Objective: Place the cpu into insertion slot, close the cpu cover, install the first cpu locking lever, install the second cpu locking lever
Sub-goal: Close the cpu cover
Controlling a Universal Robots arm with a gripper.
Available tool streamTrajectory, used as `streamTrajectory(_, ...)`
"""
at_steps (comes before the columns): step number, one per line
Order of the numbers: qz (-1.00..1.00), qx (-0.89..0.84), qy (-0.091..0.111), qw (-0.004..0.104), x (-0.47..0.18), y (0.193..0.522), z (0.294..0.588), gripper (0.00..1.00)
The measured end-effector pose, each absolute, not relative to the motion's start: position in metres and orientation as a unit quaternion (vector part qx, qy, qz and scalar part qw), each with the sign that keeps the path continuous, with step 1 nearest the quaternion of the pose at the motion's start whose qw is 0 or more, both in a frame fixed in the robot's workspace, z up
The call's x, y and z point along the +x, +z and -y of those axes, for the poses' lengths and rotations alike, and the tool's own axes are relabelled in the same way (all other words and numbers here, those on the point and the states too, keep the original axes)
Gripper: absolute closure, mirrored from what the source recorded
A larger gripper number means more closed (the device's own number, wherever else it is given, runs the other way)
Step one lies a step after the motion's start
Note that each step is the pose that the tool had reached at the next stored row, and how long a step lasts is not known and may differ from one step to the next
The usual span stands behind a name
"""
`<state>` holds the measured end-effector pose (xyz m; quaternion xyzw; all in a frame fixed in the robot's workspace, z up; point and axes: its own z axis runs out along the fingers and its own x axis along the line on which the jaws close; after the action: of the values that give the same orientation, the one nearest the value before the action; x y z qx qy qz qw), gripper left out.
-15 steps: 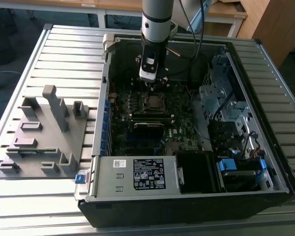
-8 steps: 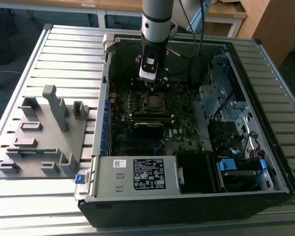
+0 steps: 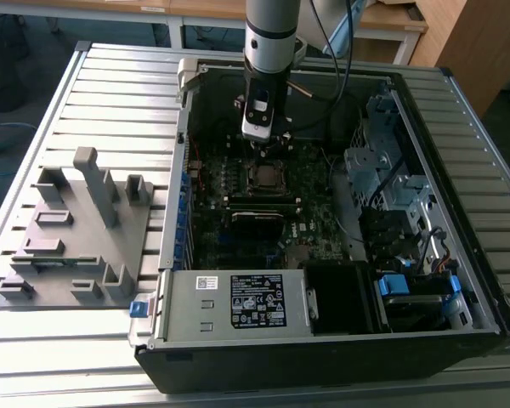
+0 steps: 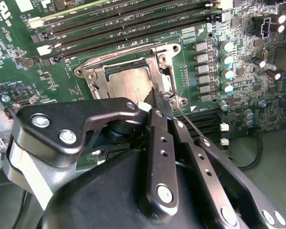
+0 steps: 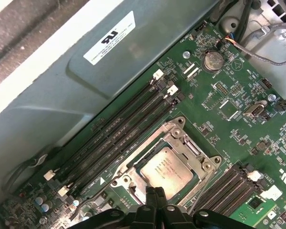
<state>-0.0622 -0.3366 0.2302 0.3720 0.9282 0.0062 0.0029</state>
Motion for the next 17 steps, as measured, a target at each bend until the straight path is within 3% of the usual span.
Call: streamTrajectory(17, -0.932, 0.364, 0.006, 0.003, -0.0622, 0.23, 0.3366, 0.9)
